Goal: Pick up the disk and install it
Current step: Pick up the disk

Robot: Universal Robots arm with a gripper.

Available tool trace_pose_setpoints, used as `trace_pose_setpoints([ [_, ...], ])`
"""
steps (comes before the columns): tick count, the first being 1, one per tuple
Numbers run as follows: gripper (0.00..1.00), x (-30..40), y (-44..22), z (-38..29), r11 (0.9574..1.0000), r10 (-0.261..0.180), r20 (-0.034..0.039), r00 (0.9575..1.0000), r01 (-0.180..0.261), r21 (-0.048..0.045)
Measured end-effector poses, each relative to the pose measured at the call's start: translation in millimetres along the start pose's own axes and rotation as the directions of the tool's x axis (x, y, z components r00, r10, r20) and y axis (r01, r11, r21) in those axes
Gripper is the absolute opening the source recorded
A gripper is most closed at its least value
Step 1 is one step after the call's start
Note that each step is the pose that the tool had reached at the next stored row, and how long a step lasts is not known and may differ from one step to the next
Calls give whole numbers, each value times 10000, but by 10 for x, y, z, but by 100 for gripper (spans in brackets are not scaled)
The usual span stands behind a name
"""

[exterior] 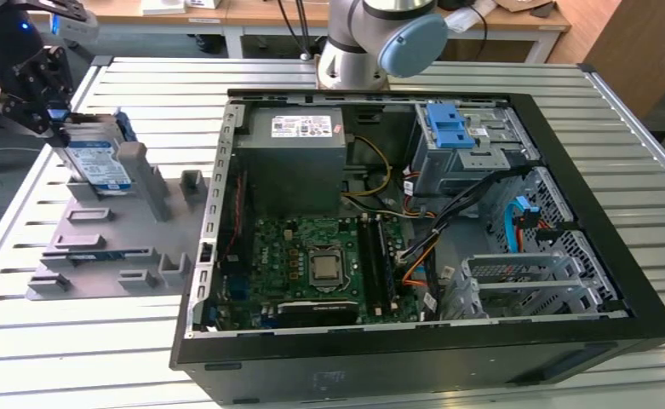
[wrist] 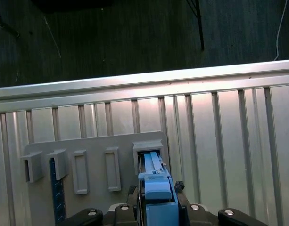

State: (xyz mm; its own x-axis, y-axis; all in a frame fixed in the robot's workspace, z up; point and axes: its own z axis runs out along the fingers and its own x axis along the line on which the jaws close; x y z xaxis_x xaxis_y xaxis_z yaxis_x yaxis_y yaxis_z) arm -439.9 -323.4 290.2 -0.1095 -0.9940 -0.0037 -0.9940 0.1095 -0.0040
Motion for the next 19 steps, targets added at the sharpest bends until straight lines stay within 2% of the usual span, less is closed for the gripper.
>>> trace_pose_setpoints([
  [7, 37, 0, 0, 1, 10000, -33, 0, 10000, 33, 0],
  [13, 37, 0, 0, 1, 9974, -725, 3, 9974, 725, -1],
  [19, 37, 0, 0, 1, 9971, -766, 4, 9971, 766, -2],
])
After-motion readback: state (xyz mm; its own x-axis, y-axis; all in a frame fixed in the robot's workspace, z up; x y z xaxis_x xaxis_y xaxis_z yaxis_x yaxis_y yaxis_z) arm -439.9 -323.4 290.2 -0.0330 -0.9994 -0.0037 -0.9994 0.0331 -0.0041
